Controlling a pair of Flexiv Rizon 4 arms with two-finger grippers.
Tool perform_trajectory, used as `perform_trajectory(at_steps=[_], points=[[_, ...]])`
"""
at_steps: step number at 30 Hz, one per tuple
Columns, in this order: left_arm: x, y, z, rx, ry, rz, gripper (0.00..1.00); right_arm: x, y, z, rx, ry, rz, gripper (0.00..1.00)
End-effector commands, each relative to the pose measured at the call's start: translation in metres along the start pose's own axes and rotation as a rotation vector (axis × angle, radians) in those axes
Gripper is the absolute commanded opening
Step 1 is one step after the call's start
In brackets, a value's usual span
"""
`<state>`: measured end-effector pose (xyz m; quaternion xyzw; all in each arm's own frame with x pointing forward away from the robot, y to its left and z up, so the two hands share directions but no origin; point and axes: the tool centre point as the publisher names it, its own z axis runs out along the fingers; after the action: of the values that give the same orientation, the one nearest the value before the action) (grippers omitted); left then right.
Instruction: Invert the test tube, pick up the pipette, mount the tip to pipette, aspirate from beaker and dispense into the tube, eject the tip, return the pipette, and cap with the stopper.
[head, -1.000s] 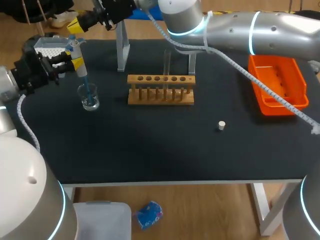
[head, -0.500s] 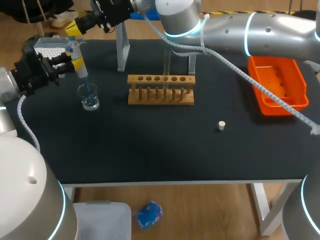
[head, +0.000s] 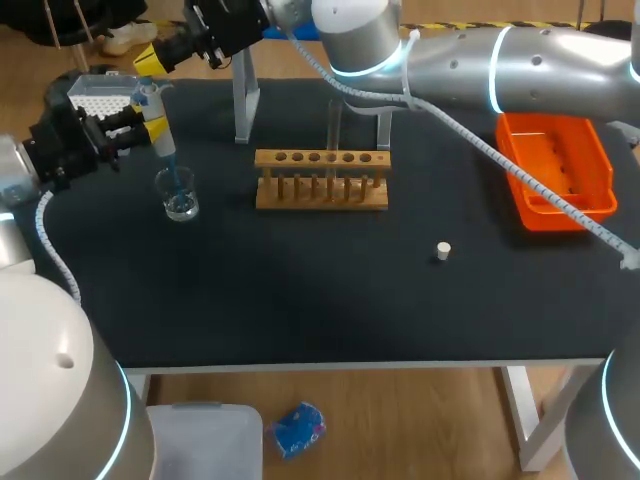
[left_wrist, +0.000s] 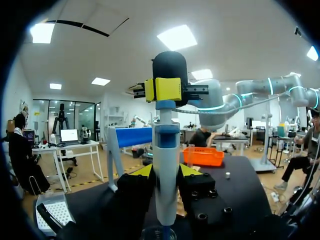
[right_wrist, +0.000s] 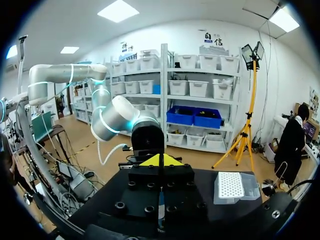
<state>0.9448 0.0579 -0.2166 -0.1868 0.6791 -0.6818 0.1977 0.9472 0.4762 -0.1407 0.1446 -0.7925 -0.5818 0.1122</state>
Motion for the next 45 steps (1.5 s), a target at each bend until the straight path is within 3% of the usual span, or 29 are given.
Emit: perform_trajectory(at_steps=[1, 26, 45], points=[[0.0, -0.003, 0.0, 0.002, 0.0, 0.001, 0.0, -0.003, -0.007, 0.001, 0.002, 0.008, 0.006, 0.0], [0.0, -0.003, 0.0, 0.002, 0.0, 0.001, 0.0, -0.002, -0.021, 0.003, 0.003, 0.01, 0.042, 0.0], [0.0, -0.003, 0.0, 0.002, 0.0, 0.001, 0.0, 0.005, 0.013, -0.008, -0.011, -0.014, -0.03, 0.0]])
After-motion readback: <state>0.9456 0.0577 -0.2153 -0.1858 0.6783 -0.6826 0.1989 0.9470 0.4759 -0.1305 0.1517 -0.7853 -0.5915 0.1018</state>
